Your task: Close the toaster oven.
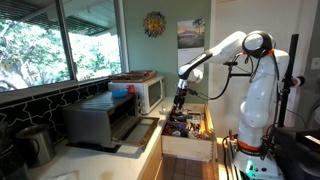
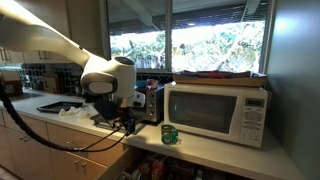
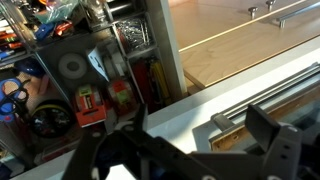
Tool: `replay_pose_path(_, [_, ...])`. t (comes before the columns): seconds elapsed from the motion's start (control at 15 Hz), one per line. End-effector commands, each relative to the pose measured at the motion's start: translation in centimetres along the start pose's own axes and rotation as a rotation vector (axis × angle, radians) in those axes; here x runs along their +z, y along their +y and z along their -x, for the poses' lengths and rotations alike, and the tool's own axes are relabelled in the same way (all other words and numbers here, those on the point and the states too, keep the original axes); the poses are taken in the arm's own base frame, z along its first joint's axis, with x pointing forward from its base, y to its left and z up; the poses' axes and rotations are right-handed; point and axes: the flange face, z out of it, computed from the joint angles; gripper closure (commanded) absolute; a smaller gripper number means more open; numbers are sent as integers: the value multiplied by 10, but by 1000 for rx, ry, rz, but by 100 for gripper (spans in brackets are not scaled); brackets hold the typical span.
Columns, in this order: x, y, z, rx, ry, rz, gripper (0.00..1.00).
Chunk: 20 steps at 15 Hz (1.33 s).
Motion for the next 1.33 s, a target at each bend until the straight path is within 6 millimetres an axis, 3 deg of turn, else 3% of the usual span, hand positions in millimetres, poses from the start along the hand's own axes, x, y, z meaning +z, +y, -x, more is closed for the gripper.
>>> replay_pose_path(0.0, [-1, 0, 0, 1, 0, -1, 0])
replay_pose_path(0.13, [29, -8, -15, 17, 96, -54, 0])
replay_pose_path(0.4, [59, -22, -34, 35, 196, -193, 0])
replay_pose_path(0.53, [76, -19, -43, 38, 225, -262, 0])
replay_pose_path(0.67, [74, -16, -51, 26, 272, -365, 0])
replay_pose_path(0.73, [74, -25, -39, 42, 234, -294, 0])
replay_pose_path(0.93, [73, -17, -49, 33, 259, -338, 0])
replay_pose_path(1.27, [93, 4, -45, 101, 217, -376, 0])
